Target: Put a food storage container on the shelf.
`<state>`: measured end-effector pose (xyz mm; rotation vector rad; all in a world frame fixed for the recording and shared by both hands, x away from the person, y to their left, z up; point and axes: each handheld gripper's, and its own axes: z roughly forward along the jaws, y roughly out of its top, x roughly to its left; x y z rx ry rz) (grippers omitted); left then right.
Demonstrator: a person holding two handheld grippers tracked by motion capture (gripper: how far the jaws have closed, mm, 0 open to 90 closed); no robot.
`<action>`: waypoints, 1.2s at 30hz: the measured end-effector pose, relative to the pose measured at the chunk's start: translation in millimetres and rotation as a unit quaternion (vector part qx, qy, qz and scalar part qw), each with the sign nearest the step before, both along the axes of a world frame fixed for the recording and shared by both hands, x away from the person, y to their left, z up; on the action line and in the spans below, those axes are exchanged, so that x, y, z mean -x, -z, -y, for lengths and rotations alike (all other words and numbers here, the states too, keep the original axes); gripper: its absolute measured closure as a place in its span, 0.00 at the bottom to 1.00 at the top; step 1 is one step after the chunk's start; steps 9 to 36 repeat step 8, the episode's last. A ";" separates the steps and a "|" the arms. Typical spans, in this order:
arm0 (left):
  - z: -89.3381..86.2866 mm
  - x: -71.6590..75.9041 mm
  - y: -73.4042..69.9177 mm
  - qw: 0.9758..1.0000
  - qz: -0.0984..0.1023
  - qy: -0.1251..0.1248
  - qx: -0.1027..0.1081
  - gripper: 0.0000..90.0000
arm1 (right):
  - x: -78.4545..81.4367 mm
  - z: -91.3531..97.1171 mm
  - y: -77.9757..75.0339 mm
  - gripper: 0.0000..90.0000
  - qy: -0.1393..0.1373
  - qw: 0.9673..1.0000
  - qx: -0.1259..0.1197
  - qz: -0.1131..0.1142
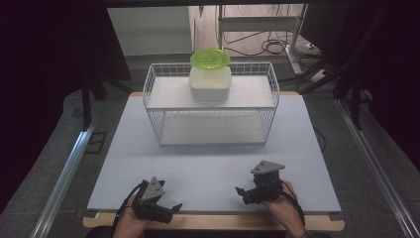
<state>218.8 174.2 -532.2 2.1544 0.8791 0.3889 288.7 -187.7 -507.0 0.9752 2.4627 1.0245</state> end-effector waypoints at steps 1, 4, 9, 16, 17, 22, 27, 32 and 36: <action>0.0 -0.1 0.1 1.000 0.000 0.000 -0.001 0.04 | -0.1 -0.6 1.5 0.00 -0.001 1.000 0.004 -0.003; 0.2 -0.1 0.1 1.000 -0.001 0.000 -0.001 0.04 | -0.6 -2.5 5.0 0.00 -0.005 1.000 0.013 -0.008; 0.7 -0.6 0.2 1.000 -0.002 -0.003 0.000 0.04 | -1.3 -3.3 7.7 0.00 -0.006 1.000 0.018 -0.011; 0.7 -0.6 0.2 1.000 -0.002 -0.003 0.000 0.04 | -1.3 -3.3 7.7 0.00 -0.006 1.000 0.018 -0.011; 0.7 -0.6 0.2 1.000 -0.002 -0.003 0.000 0.04 | -1.3 -3.3 7.7 0.00 -0.006 1.000 0.018 -0.011; 0.7 -0.6 0.2 1.000 -0.002 -0.003 0.000 0.04 | -1.3 -3.3 7.7 0.00 -0.006 1.000 0.018 -0.011; 0.7 -0.6 0.2 1.000 -0.002 -0.003 0.000 0.04 | -1.3 -3.3 7.7 0.00 -0.006 1.000 0.018 -0.011; 0.7 -0.6 0.2 1.000 -0.002 -0.003 0.000 0.04 | -1.3 -3.3 7.7 0.00 -0.006 1.000 0.018 -0.011; 0.7 -0.6 0.2 1.000 -0.002 -0.003 0.000 0.04 | -1.3 -3.3 7.7 0.00 -0.006 1.000 0.018 -0.011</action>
